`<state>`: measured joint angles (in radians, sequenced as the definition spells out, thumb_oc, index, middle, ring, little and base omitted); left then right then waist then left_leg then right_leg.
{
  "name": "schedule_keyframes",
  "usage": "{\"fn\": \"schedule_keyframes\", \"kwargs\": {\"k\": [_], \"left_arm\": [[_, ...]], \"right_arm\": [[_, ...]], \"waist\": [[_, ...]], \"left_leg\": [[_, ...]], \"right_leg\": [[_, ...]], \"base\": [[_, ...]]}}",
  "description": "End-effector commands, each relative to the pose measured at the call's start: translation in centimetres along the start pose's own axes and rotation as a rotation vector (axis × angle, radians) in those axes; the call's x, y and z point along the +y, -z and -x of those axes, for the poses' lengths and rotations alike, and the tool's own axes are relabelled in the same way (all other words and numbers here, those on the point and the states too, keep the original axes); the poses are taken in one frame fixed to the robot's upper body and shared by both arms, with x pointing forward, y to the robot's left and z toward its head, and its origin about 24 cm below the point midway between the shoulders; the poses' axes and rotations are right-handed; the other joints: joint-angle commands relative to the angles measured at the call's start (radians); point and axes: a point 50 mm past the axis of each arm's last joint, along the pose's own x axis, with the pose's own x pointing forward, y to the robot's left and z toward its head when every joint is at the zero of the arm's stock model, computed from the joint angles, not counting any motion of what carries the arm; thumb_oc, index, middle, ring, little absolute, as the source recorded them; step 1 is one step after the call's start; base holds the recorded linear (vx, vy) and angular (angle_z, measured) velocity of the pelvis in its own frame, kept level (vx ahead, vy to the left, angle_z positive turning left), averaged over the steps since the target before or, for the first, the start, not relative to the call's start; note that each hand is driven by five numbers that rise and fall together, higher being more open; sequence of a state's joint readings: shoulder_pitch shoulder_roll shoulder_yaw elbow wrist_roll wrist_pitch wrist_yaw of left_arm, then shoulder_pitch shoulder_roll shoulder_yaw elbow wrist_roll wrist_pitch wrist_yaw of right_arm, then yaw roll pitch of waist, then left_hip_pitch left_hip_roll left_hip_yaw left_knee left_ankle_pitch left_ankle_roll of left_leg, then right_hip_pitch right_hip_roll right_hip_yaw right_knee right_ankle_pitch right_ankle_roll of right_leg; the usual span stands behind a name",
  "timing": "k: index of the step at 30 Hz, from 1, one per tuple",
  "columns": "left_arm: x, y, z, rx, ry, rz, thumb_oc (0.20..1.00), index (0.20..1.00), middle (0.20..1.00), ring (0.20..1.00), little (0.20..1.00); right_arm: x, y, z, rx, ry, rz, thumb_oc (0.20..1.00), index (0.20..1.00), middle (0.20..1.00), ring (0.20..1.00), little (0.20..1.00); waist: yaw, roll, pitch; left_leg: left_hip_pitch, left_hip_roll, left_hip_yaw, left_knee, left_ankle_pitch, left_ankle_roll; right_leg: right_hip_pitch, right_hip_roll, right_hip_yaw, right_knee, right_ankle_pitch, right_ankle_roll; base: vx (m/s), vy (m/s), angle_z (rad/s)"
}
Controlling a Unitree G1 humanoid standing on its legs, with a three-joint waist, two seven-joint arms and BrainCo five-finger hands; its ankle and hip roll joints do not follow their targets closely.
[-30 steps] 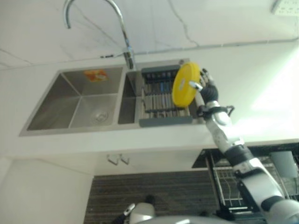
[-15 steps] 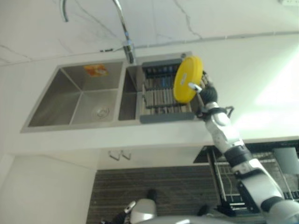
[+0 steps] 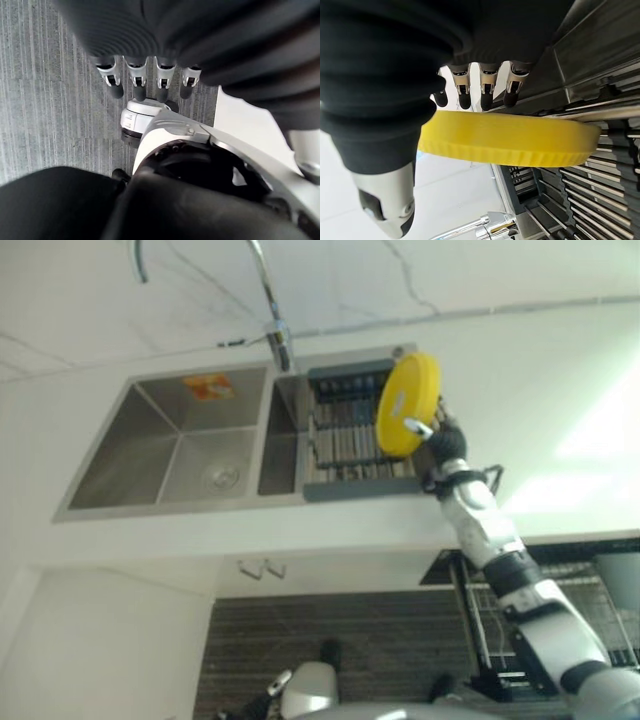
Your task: Place the dishes in the dishwasher.
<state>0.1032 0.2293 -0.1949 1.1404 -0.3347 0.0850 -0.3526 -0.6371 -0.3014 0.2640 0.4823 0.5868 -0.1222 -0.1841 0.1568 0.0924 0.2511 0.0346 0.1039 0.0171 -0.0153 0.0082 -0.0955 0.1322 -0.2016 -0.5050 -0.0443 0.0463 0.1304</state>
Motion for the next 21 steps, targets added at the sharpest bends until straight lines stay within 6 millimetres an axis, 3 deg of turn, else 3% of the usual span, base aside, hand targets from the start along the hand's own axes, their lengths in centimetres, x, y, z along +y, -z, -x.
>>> {"fn": "schedule_keyframes", "kwargs": {"k": [1,16,21], "left_arm": [[0.2,2.0,0.2,0.126,0.01,-0.08,1.0,1.0,1.0,1.0,1.0],[0.3,1.8,0.2,0.12,0.005,-0.114,1.0,1.0,1.0,1.0,1.0],[0.3,0.8,0.1,0.068,-0.01,-0.15,1.0,1.0,1.0,1.0,1.0]], "right_arm": [[0.5,-2.0,-1.4,-0.084,-0.015,0.022,1.0,1.0,1.0,1.0,1.0],[0.2,-2.2,-1.8,-0.08,0.006,0.033,1.0,1.0,1.0,1.0,1.0],[0.0,-2.8,-2.1,-0.099,0.007,0.039,1.0,1.0,1.0,1.0,1.0]], "waist": [[0.031,-0.015,-0.024],[0.044,-0.01,-0.011],[0.05,-0.008,0.003]], "left_leg": [[-0.085,0.068,0.07,0.078,-0.006,-0.011],[-0.104,0.063,0.056,0.09,-0.005,-0.009],[-0.117,0.057,0.042,0.095,-0.003,-0.007]], "right_leg": [[-0.046,-0.113,0.074,0.175,-0.14,0.03],[-0.049,-0.123,0.072,0.194,-0.149,0.033],[-0.057,-0.124,0.077,0.202,-0.152,0.032]], "base": [[0.03,0.007,0.02],[0.02,0.005,0.01],[0.0,0.003,0.01]]}}
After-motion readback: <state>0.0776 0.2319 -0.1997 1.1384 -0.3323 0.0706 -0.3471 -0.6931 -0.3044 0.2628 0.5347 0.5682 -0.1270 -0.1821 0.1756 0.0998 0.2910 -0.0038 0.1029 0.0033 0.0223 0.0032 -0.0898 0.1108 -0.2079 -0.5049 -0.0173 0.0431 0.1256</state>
